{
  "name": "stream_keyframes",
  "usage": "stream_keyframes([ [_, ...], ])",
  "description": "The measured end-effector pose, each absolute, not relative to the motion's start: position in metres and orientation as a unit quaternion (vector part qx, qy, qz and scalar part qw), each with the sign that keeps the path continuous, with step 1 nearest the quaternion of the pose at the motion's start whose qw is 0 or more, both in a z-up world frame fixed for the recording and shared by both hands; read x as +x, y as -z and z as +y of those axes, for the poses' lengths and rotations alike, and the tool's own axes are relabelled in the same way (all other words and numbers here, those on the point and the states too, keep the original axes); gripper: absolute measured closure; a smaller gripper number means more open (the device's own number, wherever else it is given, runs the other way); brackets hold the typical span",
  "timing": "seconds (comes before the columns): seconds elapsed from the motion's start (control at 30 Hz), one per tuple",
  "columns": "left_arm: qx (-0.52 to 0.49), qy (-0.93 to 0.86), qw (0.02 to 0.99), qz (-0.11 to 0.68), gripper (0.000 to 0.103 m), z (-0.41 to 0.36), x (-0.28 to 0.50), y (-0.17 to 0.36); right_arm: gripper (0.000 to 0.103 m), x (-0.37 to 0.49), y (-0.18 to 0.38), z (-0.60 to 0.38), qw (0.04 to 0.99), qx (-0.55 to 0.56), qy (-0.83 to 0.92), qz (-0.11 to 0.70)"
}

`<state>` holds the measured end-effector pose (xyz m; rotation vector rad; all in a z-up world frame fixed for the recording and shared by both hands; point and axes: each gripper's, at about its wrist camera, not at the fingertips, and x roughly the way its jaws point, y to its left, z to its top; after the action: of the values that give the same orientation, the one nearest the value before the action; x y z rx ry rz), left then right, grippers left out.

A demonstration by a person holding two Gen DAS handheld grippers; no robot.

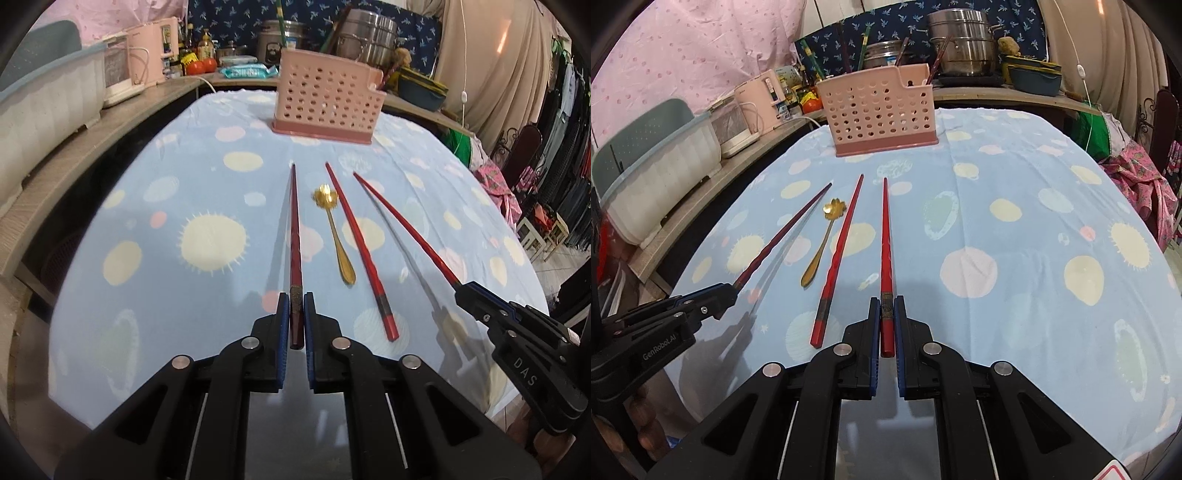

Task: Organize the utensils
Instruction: 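Lift and carry both dark red chopsticks to the pink basket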

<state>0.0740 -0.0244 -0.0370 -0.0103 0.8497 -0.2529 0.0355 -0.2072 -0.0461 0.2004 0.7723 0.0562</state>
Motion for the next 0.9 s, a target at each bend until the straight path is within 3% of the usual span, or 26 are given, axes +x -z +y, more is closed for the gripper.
stream_keyframes([
  [0.9,-0.05,0.11,0.957,0.263,0.096,0.0,0.125,-0.094,0.096,0.076,-0.077,-0.257,0.963,0.141,-0.021,0.227],
])
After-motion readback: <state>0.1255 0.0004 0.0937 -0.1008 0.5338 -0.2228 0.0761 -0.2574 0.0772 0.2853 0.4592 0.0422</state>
